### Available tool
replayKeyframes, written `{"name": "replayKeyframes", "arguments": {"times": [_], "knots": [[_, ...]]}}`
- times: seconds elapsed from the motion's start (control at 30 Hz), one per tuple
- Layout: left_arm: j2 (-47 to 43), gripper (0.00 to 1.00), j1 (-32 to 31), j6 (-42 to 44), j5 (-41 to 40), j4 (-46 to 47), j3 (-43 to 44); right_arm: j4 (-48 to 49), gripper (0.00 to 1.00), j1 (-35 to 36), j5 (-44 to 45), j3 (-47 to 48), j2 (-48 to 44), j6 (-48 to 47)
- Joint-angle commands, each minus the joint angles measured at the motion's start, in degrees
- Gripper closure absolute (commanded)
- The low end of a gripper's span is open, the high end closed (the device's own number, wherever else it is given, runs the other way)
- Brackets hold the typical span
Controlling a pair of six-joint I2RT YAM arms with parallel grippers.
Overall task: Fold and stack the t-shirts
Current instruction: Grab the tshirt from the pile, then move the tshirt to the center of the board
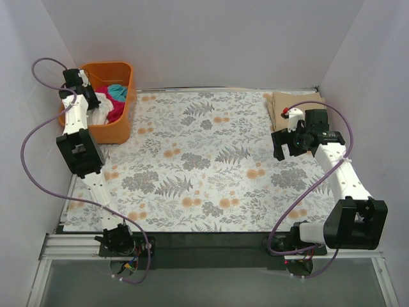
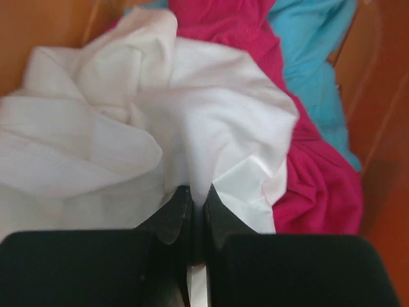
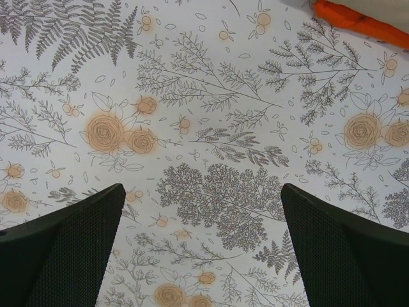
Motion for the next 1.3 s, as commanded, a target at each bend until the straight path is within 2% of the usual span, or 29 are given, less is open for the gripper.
{"name": "replayKeyframes", "arguments": {"times": [0.0,0.2,0.4,0.47,0.57,0.67,0.7,0.87,0.97,1.07,1.13,1.17,1.23,1.27], "knots": [[-14.2,1.0,0.0,-0.8,0.2,3.8,4.5,0.8,0.02,-0.1,0.0,0.4,-2.4,-0.5],[-23.1,1.0,0.0,-3.9,6.7,9.6,4.5,0.8,0.02,-0.1,-0.2,0.7,-3.0,-0.4],[-30.0,1.0,-0.9,-11.1,22.2,15.7,6.8,0.8,0.02,-0.1,0.0,2.0,-3.7,-0.4],[-32.0,1.0,-2.7,-13.8,27.6,18.1,6.9,0.7,0.02,-0.1,0.1,2.3,-3.9,-0.5],[-36.4,1.0,-7.3,-15.2,30.8,20.9,5.1,0.7,0.02,-0.1,0.3,2.9,-4.3,-0.6],[-41.3,1.0,-13.1,-15.8,35.9,22.8,-0.2,0.6,0.01,-0.1,0.5,3.6,-4.7,-0.8],[-43.6,1.0,-14.3,-17.1,39.7,24.6,-1.8,0.6,0.02,-0.1,0.6,3.7,-4.9,-0.8],[-46.6,1.0,-21.9,-20.4,48.7,26.0,-7.4,0.1,0.01,-0.1,0.5,4.6,-5.2,-0.7],[-47.7,1.0,-24.1,-20.6,53.1,26.0,-12.1,-0.2,0.02,-0.2,0.4,4.9,-5.4,-0.7],[-49.6,1.0,-26.1,-20.8,57.6,25.2,-19.6,-0.3,0.01,-0.2,0.5,4.9,-5.7,-0.7],[-50.9,1.0,-26.9,-19.0,60.7,24.5,-28.7,-0.5,0.02,-0.2,0.4,5.0,-5.8,-0.7],[-51.6,0.76,-27.3,-13.8,65.0,23.6,-32.0,-0.8,0.02,-0.2,0.3,5.0,-5.7,-1.0],[-54.5,0.36,-27.3,-5.2,65.5,18.3,-42.5,-1.3,0.02,-0.1,-0.2,5.0,-5.7,-1.5],[-55.4,0.26,-27.3,-1.2,62.4,12.3,-45.5,-1.4,0.02,-0.2,-0.4,4.9,-5.8,-2.1]]}}
